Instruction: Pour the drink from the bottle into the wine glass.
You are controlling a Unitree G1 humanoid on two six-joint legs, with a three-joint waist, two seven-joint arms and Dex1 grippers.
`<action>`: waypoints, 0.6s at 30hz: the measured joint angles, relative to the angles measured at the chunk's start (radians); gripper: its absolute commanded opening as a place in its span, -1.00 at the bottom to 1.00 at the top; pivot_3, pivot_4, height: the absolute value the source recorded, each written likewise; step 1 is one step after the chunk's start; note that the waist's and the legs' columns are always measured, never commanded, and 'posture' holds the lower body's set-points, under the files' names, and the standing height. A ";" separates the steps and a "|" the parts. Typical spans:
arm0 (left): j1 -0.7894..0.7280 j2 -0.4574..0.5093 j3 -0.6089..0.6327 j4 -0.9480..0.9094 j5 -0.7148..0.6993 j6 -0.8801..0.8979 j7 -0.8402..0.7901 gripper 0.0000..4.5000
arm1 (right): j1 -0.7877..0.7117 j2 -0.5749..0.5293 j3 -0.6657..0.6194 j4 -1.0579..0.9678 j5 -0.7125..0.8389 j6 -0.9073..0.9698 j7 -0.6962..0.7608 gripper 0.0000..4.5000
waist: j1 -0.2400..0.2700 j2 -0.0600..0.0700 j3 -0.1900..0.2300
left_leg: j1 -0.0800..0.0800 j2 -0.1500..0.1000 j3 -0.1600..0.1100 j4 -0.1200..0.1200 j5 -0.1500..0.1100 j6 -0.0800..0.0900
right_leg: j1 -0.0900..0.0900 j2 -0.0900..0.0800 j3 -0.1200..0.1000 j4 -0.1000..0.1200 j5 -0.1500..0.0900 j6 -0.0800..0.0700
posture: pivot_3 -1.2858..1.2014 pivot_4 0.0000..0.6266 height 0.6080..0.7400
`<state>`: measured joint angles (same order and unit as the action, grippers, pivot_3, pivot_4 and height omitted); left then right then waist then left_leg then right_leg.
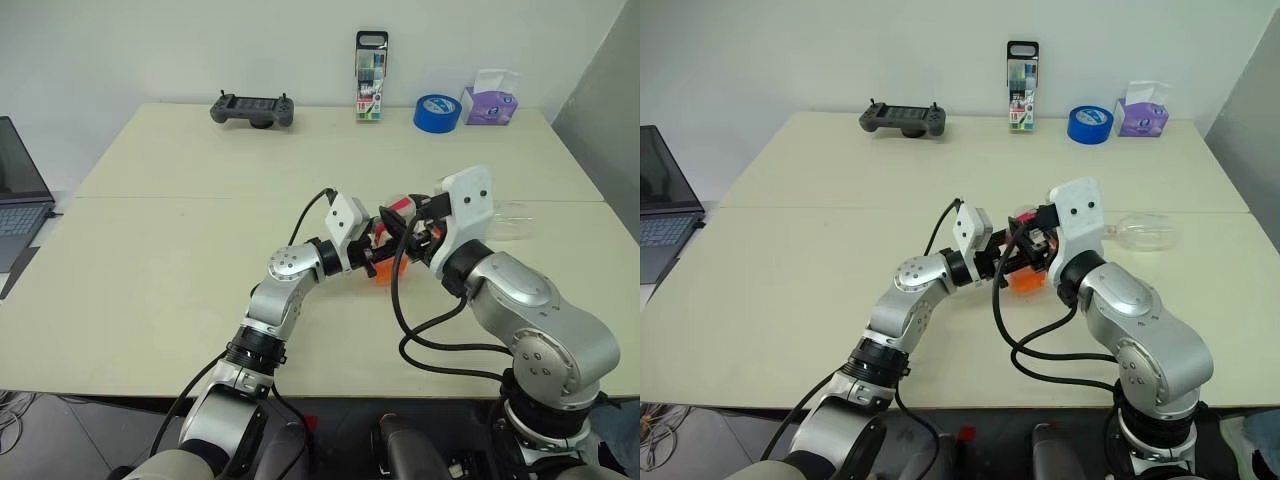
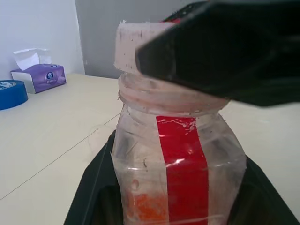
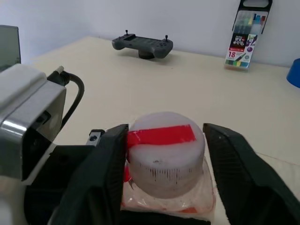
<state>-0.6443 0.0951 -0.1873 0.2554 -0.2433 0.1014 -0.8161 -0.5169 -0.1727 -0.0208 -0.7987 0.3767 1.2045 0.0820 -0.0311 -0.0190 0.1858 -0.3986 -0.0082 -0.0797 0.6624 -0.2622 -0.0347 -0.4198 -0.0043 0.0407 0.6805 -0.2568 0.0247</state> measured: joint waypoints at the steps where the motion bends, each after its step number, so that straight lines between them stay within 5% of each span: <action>1: 0.002 0.002 0.000 0.000 0.003 0.000 0.000 -0.21 | -0.012 -0.002 -0.004 -0.003 0.000 0.001 0.000 -0.21 | 0.000 0.000 0.000 | 0.000 0.000 0.000 0.000 0.000 0.000 | 0.000 0.000 0.000 0.000 0.000 0.000 | 0.03 -0.52 1.00; 10: 0.002 -0.005 0.000 0.000 0.003 -0.001 0.000 -0.21 | -0.053 -0.040 -0.042 -0.003 0.039 0.015 0.029 -0.23 | 0.000 0.000 0.000 | 0.000 0.000 0.000 0.000 0.000 0.000 | 0.000 0.000 0.000 0.000 0.000 0.000 | 0.03 -0.52 1.00; 14: 0.002 -0.004 0.000 0.000 0.004 -0.001 0.000 -0.21 | -0.061 -0.046 -0.200 0.027 0.012 -0.026 -0.019 -0.23 | 0.002 0.000 0.000 | 0.000 0.000 0.001 0.000 0.000 0.000 | 0.000 0.000 0.000 0.000 0.000 0.000 | 0.03 -0.52 1.00; 18: 0.002 -0.002 0.004 0.000 0.006 -0.001 0.003 -0.21 | 0.163 -0.061 -0.323 0.132 -0.088 -0.134 -0.082 -0.23 | 0.009 -0.002 -0.001 | 0.000 -0.001 0.001 0.000 0.000 0.000 | 0.003 -0.001 0.000 -0.002 0.000 0.000 | 0.03 -0.52 1.00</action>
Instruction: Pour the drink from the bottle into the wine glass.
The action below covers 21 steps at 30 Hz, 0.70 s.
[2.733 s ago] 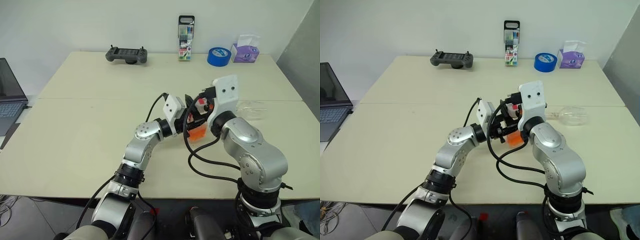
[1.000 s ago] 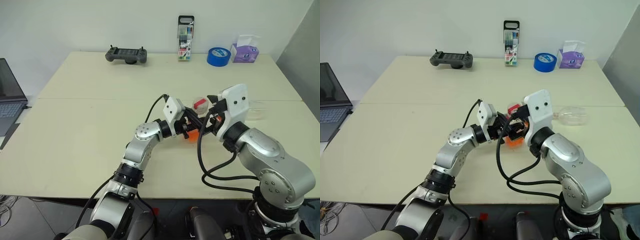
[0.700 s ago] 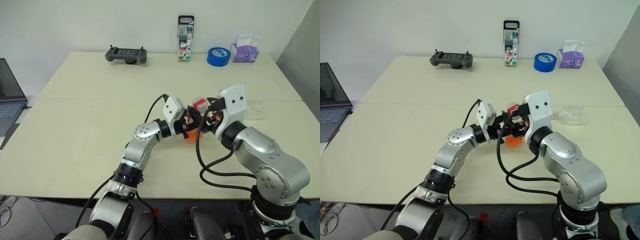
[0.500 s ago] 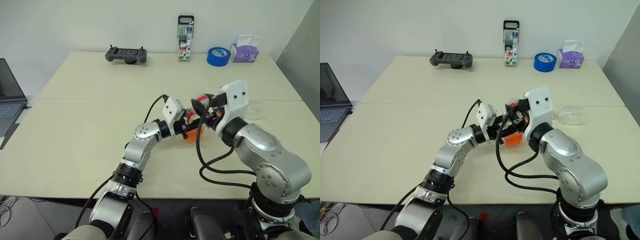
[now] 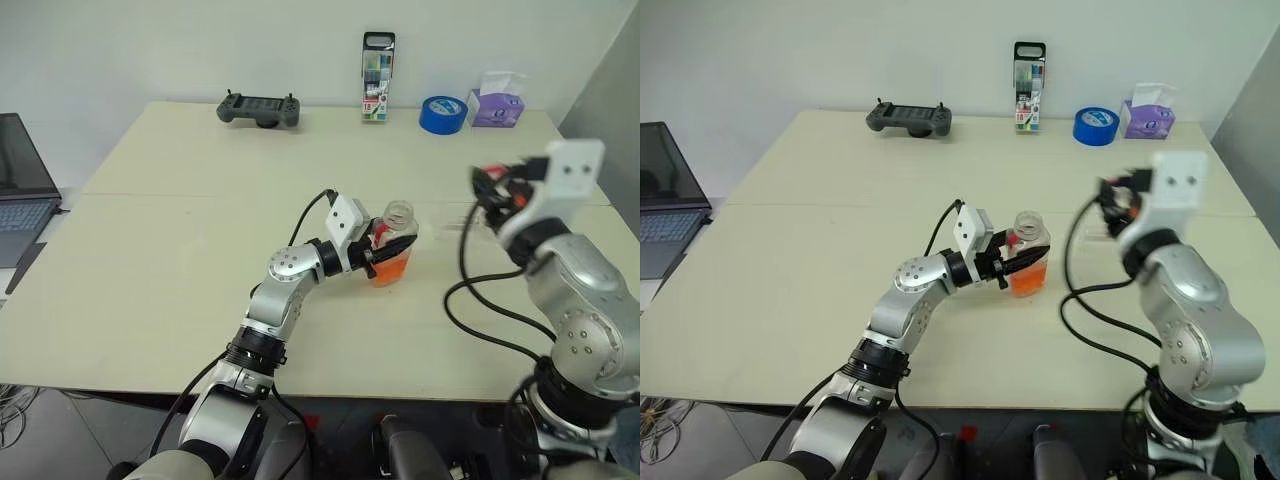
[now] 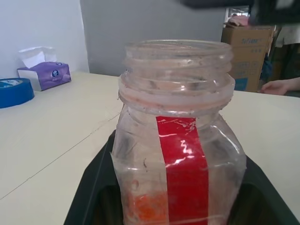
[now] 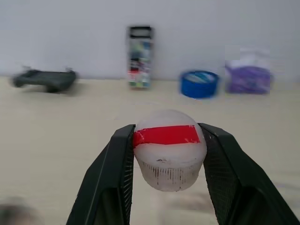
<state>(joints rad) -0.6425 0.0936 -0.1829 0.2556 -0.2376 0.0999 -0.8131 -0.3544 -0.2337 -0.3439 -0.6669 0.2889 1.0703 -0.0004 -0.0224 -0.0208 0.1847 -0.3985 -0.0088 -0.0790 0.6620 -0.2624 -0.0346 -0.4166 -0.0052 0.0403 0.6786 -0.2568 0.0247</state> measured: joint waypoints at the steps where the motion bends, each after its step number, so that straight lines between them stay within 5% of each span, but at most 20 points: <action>1: 0.000 0.001 0.005 0.000 0.000 0.000 0.003 -0.21 | 0.086 0.022 -0.012 0.049 -0.004 -0.028 0.005 -0.23 | 0.000 0.000 0.000 | 0.000 0.000 0.001 -0.001 0.000 0.000 | -0.001 0.000 0.001 0.000 0.000 0.000 | 0.03 -0.52 1.00; 3: 0.000 0.000 0.017 0.002 0.000 0.000 0.012 -0.21 | 0.212 0.054 0.010 0.147 -0.012 -0.090 0.034 -0.23 | -0.008 0.002 0.001 | 0.000 0.000 0.004 -0.002 0.000 0.000 | -0.004 0.000 0.002 0.002 0.000 0.000 | 0.03 -0.52 1.00; 11: -0.039 -0.004 0.030 0.020 0.002 -0.006 0.027 -0.21 | 0.227 0.061 0.051 0.293 -0.044 -0.257 0.042 1.00 | -0.024 0.005 0.001 | 0.004 0.001 0.006 -0.001 0.001 0.001 | 0.000 0.003 0.003 0.002 -0.002 0.004 | 0.03 -0.52 1.00; 21: -0.159 0.064 0.203 0.250 0.022 -0.100 0.233 -0.21 | 0.124 -0.161 0.171 0.077 0.021 -0.113 0.174 1.00 | -0.021 0.005 0.002 | 0.003 0.001 0.005 0.000 0.001 0.001 | -0.002 0.004 0.004 0.002 -0.002 0.004 | 0.03 -0.52 1.00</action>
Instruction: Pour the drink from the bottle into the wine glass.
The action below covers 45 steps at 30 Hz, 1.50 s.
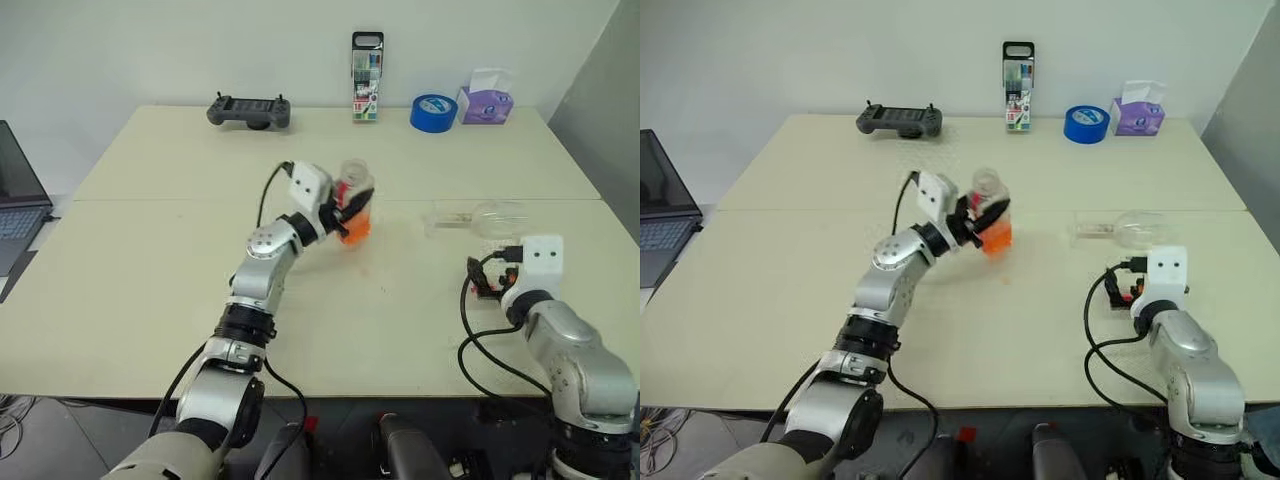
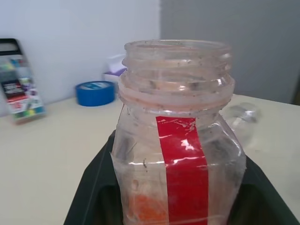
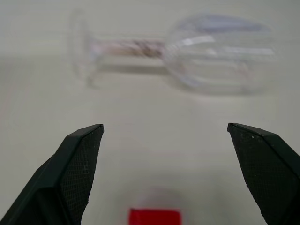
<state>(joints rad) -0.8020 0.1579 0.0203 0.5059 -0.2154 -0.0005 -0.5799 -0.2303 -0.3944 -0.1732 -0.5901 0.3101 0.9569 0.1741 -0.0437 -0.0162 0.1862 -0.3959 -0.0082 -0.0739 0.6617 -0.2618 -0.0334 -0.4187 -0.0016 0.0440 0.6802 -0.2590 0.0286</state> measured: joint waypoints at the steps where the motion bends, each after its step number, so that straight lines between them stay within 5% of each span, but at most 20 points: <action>1: -0.009 0.018 0.021 0.024 0.005 -0.012 0.027 -0.21 | -0.038 -0.025 0.040 -0.046 0.038 0.019 0.048 1.00 | -0.003 0.000 0.000 | 0.000 0.000 0.000 0.000 0.000 0.000 | 0.000 0.001 -0.001 0.000 0.000 0.000 | 0.03 -0.52 1.00; 3: -0.025 0.062 0.064 0.080 0.022 -0.038 0.102 -0.21 | -0.114 -0.050 0.165 -0.104 0.100 0.030 0.153 1.00 | -0.007 -0.001 0.000 | 0.000 0.000 -0.002 -0.001 0.000 0.000 | 0.000 0.004 -0.004 0.000 0.000 -0.001 | 0.03 -0.52 1.00; 8: -0.023 0.139 0.154 0.181 0.026 -0.072 0.207 -0.21 | -0.273 0.111 0.344 0.070 0.092 -0.033 0.181 1.00 | -0.001 -0.002 0.000 | -0.003 0.002 -0.007 0.000 0.000 0.000 | -0.002 0.002 -0.006 0.001 0.004 -0.006 | 0.03 -0.52 1.00; 14: -0.005 0.167 0.198 0.195 0.009 -0.074 0.215 -0.21 | -0.468 0.263 0.464 0.366 -0.040 -0.169 0.143 1.00 | 0.017 -0.004 -0.001 | -0.004 -0.002 -0.007 0.001 0.001 -0.001 | -0.002 -0.007 -0.005 -0.001 0.004 -0.005 | 0.03 -0.52 1.00; 22: 0.013 0.166 0.221 0.194 -0.016 -0.062 0.216 -0.21 | -0.471 0.297 0.501 0.445 -0.098 -0.225 0.156 1.00 | 0.016 -0.005 -0.001 | -0.004 -0.007 -0.006 0.001 0.000 -0.001 | -0.003 -0.016 -0.005 0.000 0.004 -0.005 | 0.03 -0.52 1.00; 30: 0.049 0.160 0.209 0.147 -0.003 -0.056 0.236 0.97 | -0.447 0.277 0.496 0.442 -0.113 -0.227 0.174 1.00 | 0.013 -0.005 -0.001 | -0.003 -0.005 -0.007 0.001 0.000 -0.001 | -0.002 -0.015 -0.006 0.001 0.004 -0.005 | 0.03 -0.52 1.00; 45: 0.278 0.154 0.162 -0.221 -0.008 0.190 0.266 1.00 | -0.409 0.204 0.415 0.375 -0.121 -0.207 0.197 1.00 | 0.012 -0.005 -0.001 | -0.003 -0.005 -0.007 0.001 0.000 -0.001 | -0.002 -0.016 -0.006 0.001 0.004 -0.005 | 0.03 -0.52 1.00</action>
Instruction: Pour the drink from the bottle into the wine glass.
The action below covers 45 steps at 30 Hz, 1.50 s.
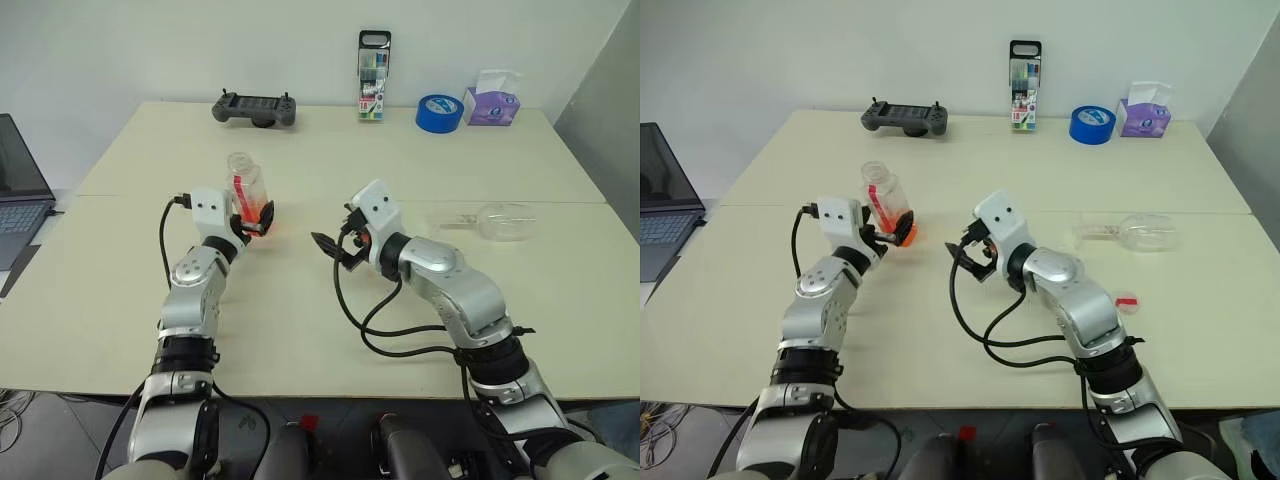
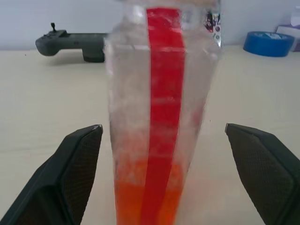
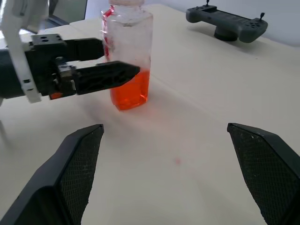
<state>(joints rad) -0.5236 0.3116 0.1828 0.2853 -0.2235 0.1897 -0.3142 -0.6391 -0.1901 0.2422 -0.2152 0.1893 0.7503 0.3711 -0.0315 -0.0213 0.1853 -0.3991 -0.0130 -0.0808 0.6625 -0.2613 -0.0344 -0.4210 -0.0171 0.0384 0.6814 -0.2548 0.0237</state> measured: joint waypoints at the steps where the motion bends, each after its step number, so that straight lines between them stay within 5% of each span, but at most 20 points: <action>1: 0.017 0.000 0.000 -0.033 -0.001 0.020 0.001 1.00 | 0.008 -0.006 -0.011 -0.013 0.001 0.002 0.001 1.00 | 0.000 0.000 0.000 | 0.000 0.000 0.000 0.000 0.000 0.000 | 0.000 0.000 0.000 0.000 0.000 0.000 | 0.03 -0.52 1.00; 11: 0.261 0.001 -0.034 -0.473 -0.073 0.248 -0.008 1.00 | 0.179 -0.070 -0.212 -0.238 0.122 0.080 0.012 1.00 | 0.000 0.000 0.000 | 0.000 0.000 0.001 0.000 0.000 0.000 | 0.001 -0.001 0.001 -0.001 0.000 0.000 | 0.03 -0.52 1.00; 17: 0.385 0.046 -0.189 -0.701 -0.128 0.330 -0.135 1.00 | 0.292 -0.026 -0.423 -0.304 0.233 0.160 -0.067 1.00 | 0.002 0.000 0.000 | 0.005 0.000 0.001 0.000 0.000 0.000 | 0.006 0.001 0.001 -0.001 0.000 0.000 | 0.03 -0.52 1.00; 24: 0.285 0.011 -0.408 -0.665 -0.076 0.302 -0.219 1.00 | 0.164 0.149 -0.718 -0.056 0.387 0.174 -0.270 1.00 | 0.001 0.000 0.000 | 0.009 0.003 0.006 -0.002 0.000 0.001 | 0.010 0.011 0.003 -0.002 -0.001 0.000 | 0.03 -0.52 1.00; 33: 0.211 -0.022 -0.452 -0.592 -0.060 0.302 -0.244 1.00 | -0.030 0.226 -1.042 0.355 0.671 0.112 -0.533 1.00 | -0.001 0.002 0.001 | 0.010 0.005 0.006 -0.003 -0.001 0.001 | 0.010 0.013 0.003 -0.002 -0.001 -0.001 | 0.03 -0.52 1.00; 42: 0.208 -0.040 -0.434 -0.589 -0.063 0.312 -0.222 1.00 | -0.132 0.163 -1.085 0.672 0.772 -0.082 -0.508 1.00 | -0.003 0.003 0.001 | 0.010 0.005 0.008 -0.002 -0.001 0.002 | 0.010 0.013 0.004 -0.002 -0.001 -0.001 | 0.03 -0.52 1.00; 45: 0.195 -0.049 -0.410 -0.586 -0.067 0.326 -0.215 1.00 | -0.194 0.115 -1.078 0.827 0.746 -0.192 -0.470 0.75 | -0.003 0.003 0.001 | 0.012 0.005 0.009 -0.002 -0.001 0.002 | 0.012 0.014 0.005 -0.002 -0.001 0.000 | 0.03 -0.52 1.00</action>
<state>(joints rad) -0.3291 0.2622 -0.2269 -0.3005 -0.2905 0.5154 -0.5293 -0.8328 -0.0747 -0.8363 0.6115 0.9355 0.5579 -0.0987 -0.0349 -0.0179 0.1860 -0.3873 -0.0079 -0.0723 0.6605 -0.2622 -0.0328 -0.4091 -0.0034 0.0431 0.6791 -0.2557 0.0232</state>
